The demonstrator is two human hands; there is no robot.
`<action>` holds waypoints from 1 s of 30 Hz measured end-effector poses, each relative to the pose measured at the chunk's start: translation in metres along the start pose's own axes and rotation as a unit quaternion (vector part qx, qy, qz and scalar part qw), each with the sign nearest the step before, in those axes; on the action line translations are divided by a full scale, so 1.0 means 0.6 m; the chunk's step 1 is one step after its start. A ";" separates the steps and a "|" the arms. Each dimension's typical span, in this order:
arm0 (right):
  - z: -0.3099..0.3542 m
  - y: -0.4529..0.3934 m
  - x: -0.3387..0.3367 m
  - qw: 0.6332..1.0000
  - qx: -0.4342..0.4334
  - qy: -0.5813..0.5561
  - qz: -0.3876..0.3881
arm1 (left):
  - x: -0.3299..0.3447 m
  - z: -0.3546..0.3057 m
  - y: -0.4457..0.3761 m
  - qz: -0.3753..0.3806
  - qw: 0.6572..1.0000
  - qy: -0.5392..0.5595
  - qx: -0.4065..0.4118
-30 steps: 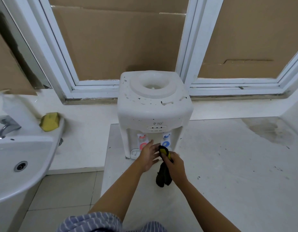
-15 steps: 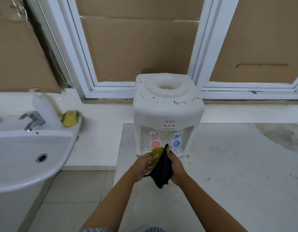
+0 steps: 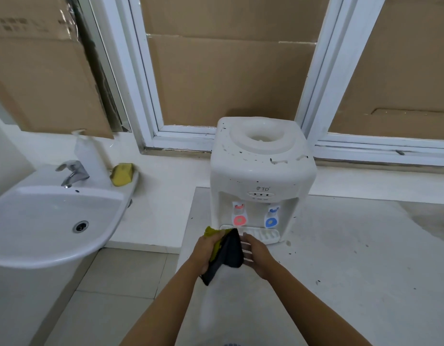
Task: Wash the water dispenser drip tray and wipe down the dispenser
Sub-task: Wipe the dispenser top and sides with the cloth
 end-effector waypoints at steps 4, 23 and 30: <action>0.016 -0.023 -0.025 0.998 -0.006 -0.015 -0.061 | -0.001 -0.015 -0.005 -0.086 0.996 -0.014 0.024; 0.062 -0.037 -0.003 0.995 -0.072 -0.006 -0.075 | 0.110 -0.081 -0.040 -0.145 0.979 -0.081 0.115; 0.051 -0.044 -0.007 0.994 -0.078 -0.035 -0.066 | 0.120 -0.067 -0.075 -0.088 0.974 -0.168 0.121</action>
Point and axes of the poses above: each hand's wrist, its own y-axis away from the middle knuckle, its own x-axis out of the palm, z = x × y, the point moved 5 cm from there along -y, towards the middle knuckle, and after that the axes turned 8 degrees about -y, right-handed, at the moved point
